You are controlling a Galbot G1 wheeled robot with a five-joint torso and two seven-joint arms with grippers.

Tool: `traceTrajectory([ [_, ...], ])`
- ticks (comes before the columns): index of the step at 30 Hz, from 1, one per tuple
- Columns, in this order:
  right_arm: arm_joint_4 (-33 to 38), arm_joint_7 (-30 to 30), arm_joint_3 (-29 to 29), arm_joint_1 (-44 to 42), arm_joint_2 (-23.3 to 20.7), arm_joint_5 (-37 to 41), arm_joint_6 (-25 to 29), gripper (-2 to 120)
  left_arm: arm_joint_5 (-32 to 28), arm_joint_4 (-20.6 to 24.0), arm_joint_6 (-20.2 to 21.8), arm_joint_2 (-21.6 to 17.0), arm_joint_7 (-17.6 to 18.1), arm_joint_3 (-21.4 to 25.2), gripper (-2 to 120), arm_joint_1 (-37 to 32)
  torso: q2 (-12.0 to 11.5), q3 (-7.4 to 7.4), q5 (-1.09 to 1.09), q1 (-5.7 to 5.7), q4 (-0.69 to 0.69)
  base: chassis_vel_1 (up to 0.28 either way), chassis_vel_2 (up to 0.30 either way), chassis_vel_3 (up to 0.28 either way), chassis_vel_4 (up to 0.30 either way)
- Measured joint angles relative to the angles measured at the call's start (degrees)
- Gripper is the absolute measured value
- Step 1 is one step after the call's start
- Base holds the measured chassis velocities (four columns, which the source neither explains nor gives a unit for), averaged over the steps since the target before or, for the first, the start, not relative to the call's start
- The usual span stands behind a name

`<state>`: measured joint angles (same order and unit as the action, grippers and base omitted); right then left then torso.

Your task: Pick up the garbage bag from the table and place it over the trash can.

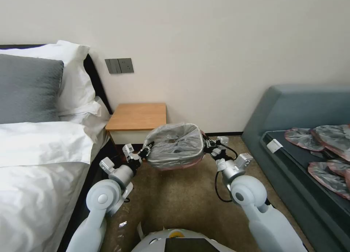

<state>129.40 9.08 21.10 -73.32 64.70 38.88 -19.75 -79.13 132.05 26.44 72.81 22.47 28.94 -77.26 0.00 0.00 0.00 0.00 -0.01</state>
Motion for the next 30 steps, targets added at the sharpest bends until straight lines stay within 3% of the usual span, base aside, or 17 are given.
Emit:
traceTrajectory([
  [10,-2.45,0.93,0.01,2.84,-1.03,1.75,-0.34,0,5.32,0.32,1.24,-0.4,-3.39,-0.24,4,-1.18,0.0,0.0,0.0,0.0,0.01,0.0,0.0,0.0,0.0],
  [19,-2.89,1.45,-0.18,1.68,-0.71,1.2,-0.39,0,4.7,0.25,0.93,-0.36,-3.45,-0.27,4,-1.17,0.0,0.0,0.01,0.0,0.01,0.0,0.0,0.0,0.0],
  [30,0.92,1.69,0.83,-2.34,-1.12,3.57,4.39,39,4.84,-1.04,0.73,-0.13,-3.35,-0.07,4,-1.04,0.0,0.0,0.0,0.0,0.0,0.0,0.0,0.0,0.0],
])
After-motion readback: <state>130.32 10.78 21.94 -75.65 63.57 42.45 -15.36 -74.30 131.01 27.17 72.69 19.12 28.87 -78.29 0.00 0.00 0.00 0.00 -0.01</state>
